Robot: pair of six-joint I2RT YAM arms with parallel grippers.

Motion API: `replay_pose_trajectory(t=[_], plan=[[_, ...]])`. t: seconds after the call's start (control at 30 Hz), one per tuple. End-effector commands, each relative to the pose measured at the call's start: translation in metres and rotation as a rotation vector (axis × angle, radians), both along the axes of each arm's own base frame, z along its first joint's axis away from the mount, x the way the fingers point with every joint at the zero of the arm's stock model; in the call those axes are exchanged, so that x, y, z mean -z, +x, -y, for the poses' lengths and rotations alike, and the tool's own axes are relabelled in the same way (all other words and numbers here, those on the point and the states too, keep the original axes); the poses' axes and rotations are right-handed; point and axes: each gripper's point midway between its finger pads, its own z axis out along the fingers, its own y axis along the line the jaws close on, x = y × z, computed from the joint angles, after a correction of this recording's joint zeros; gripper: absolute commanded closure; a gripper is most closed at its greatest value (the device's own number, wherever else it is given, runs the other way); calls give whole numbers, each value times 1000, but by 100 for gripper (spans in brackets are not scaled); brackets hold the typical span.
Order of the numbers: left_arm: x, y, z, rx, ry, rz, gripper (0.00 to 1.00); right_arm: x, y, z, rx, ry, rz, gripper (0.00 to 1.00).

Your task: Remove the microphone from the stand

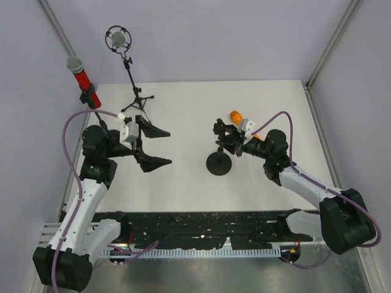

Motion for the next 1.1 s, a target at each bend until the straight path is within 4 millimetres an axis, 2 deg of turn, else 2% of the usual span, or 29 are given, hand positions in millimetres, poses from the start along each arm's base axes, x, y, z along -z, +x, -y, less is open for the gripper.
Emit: replay_pose_trajectory(t=[0.0, 0.4, 1.07], plan=[[-5, -6, -2, 8, 1, 28, 4, 12, 2, 1, 15, -24, 24, 95], [-2, -12, -2, 14, -11, 34, 4, 44, 6, -1, -1, -28, -136, 94], [2, -16, -2, 27, -25, 36, 4, 84, 11, 9, 14, -80, -268, 95]])
